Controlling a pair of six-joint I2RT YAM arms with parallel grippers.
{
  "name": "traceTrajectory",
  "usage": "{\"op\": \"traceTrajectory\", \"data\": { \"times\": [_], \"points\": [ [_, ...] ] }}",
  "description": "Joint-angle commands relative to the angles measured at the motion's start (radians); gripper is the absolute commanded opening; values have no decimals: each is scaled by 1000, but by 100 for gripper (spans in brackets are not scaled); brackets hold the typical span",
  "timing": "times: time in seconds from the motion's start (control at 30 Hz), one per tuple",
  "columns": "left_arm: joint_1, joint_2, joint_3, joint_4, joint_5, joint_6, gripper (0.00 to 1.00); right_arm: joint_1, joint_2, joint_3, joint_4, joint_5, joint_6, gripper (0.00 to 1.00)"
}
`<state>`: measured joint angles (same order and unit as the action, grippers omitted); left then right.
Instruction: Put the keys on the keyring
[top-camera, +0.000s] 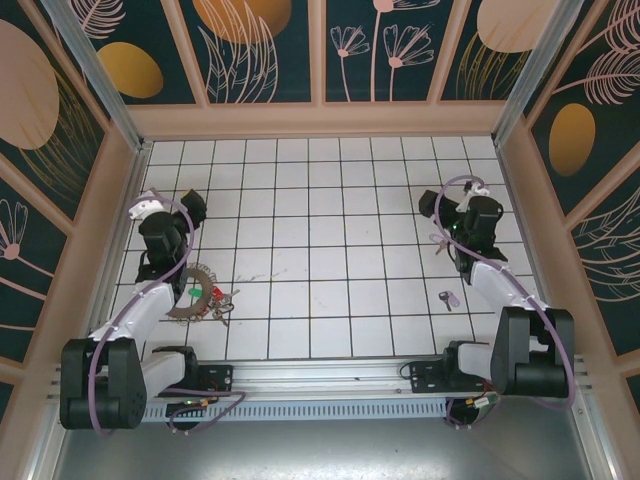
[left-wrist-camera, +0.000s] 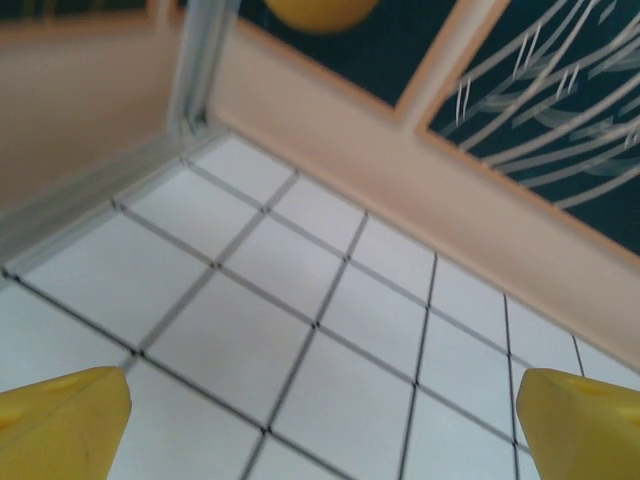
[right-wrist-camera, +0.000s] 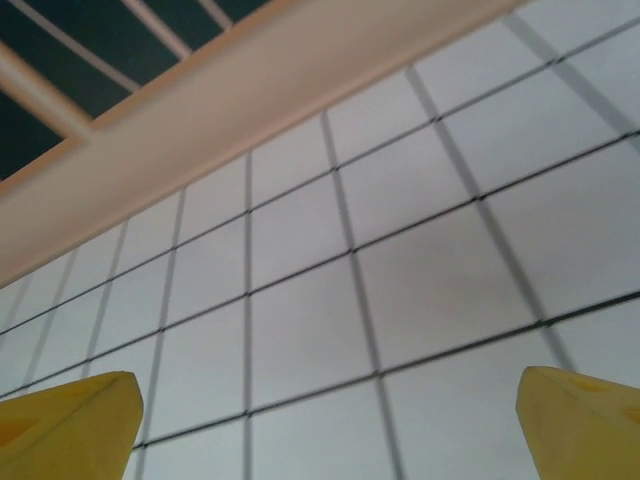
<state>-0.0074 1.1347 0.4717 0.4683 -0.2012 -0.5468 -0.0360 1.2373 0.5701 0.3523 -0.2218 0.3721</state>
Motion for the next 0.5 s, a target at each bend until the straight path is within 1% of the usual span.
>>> {"op": "traceTrajectory", "data": {
  "times": [0.0, 0.1, 0.17, 0.2, 0.27, 0.33, 0.4, 0.47],
  "points": [
    [-2, 49, 45, -205, 161, -170, 96, 20, 3, 24, -38, -175, 97, 94],
    [-3, 104, 83, -285, 276, -242, 86, 62, 8, 44, -66, -193, 90, 92],
    [-17, 125, 95, -322, 323, -279, 81, 102, 18, 60, -89, -162, 79, 92],
    [-28, 128, 103, -353, 315, -283, 81, 116, 26, 70, -99, -152, 79, 92],
    [-64, 110, 125, -452, 221, -273, 81, 149, 49, 92, -111, -153, 68, 91],
    [-84, 84, 119, -491, 158, -275, 81, 188, 71, 116, -123, -134, 62, 90],
    [-88, 80, 120, -539, 135, -298, 81, 227, 95, 142, -132, -115, 54, 91],
    [-105, 78, 132, -609, 83, -307, 81, 265, 121, 173, -142, -101, 53, 91]
  ]
}}
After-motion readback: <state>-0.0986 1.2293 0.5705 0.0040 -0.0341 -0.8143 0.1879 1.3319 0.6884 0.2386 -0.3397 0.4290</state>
